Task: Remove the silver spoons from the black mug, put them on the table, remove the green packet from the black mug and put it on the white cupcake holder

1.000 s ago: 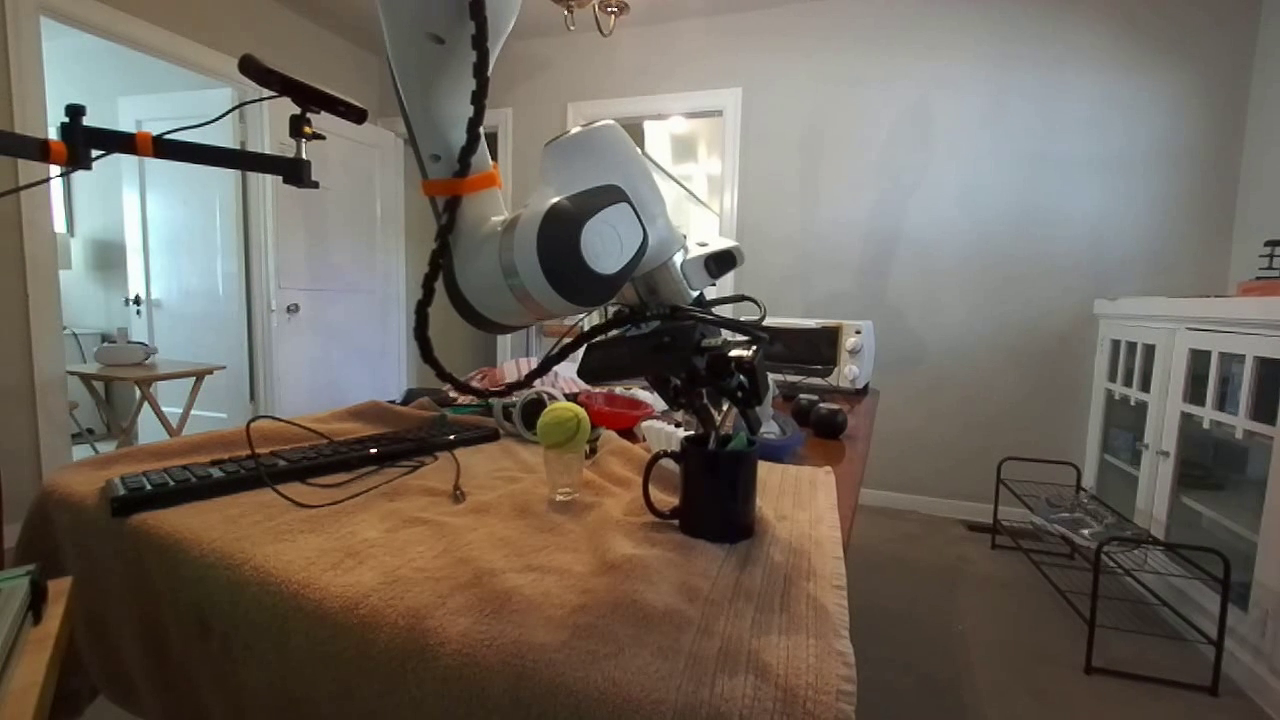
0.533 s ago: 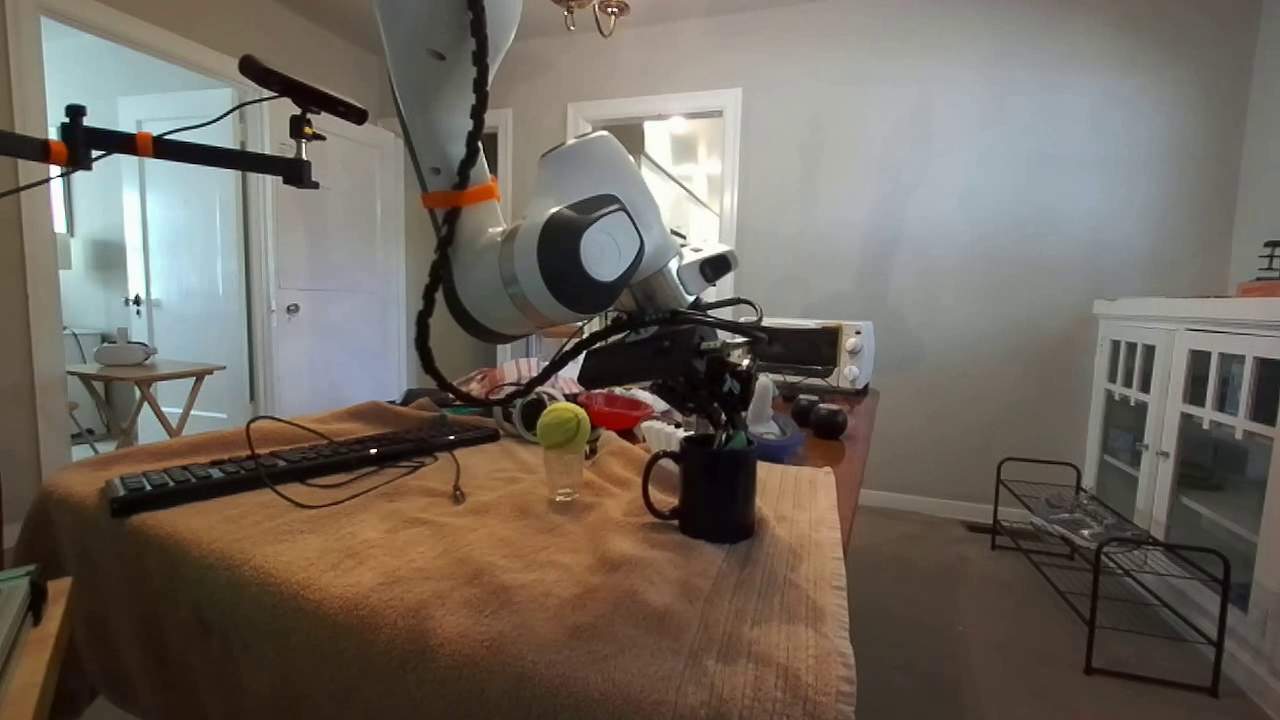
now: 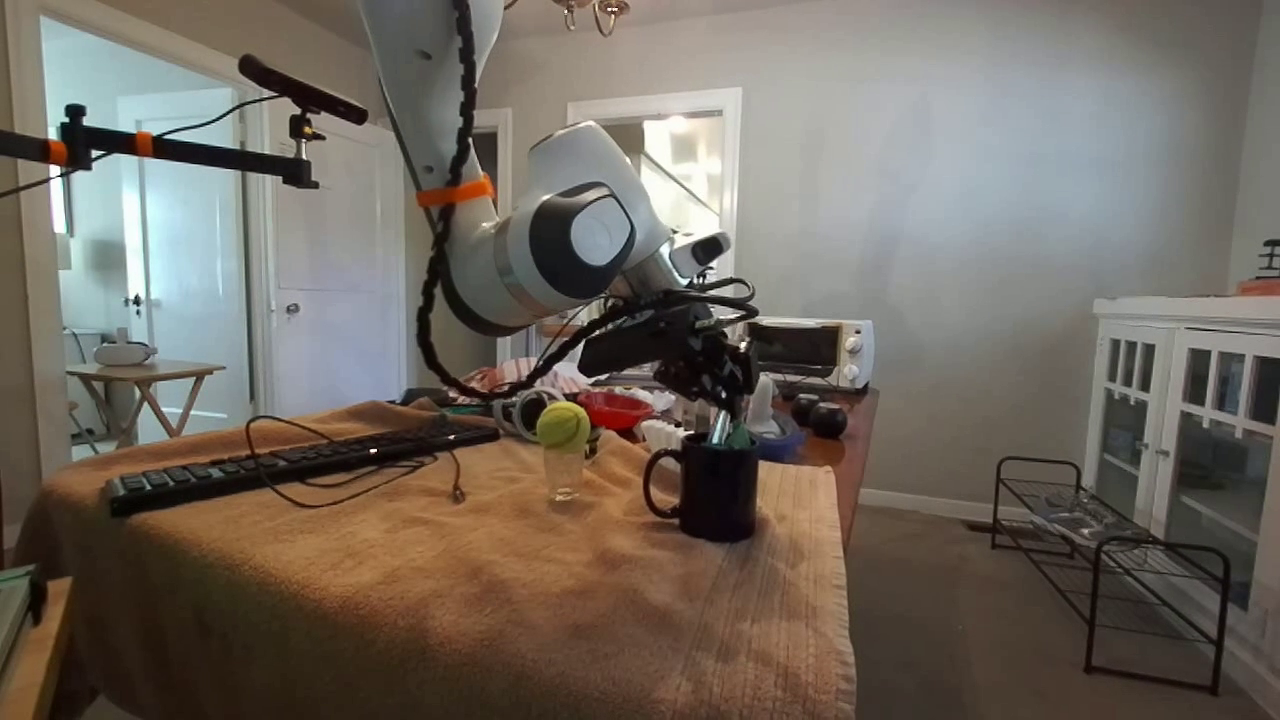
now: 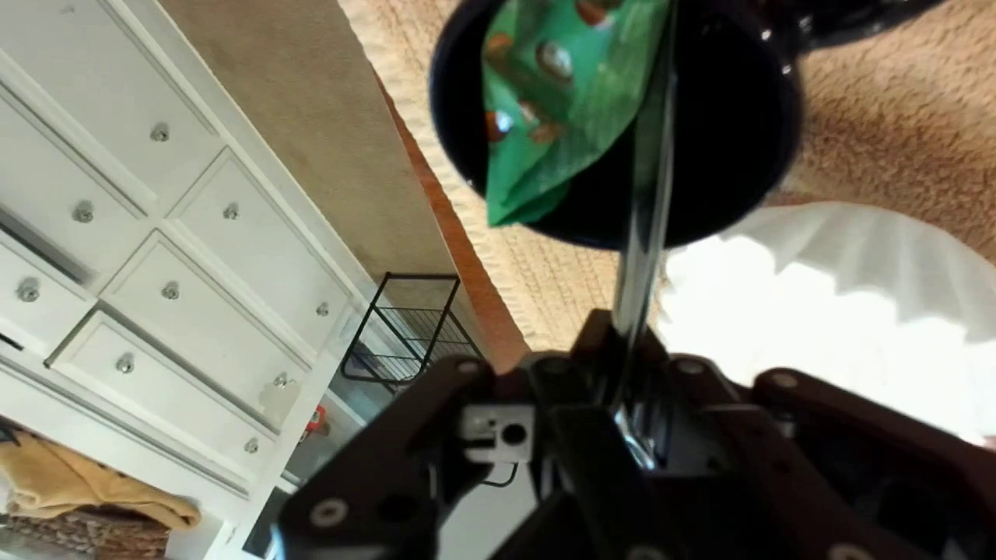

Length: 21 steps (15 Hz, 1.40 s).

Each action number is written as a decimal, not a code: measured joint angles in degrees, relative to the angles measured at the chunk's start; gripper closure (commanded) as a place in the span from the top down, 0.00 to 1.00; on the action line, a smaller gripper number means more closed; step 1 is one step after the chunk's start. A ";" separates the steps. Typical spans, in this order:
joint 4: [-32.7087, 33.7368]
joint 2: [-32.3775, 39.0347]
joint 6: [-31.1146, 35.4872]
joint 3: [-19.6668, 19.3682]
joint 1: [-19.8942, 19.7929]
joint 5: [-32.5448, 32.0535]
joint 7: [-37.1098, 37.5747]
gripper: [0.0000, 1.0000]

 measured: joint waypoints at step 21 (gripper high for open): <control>2.16 -19.23 -22.96 -16.89 22.02 2.07 -8.61 0.02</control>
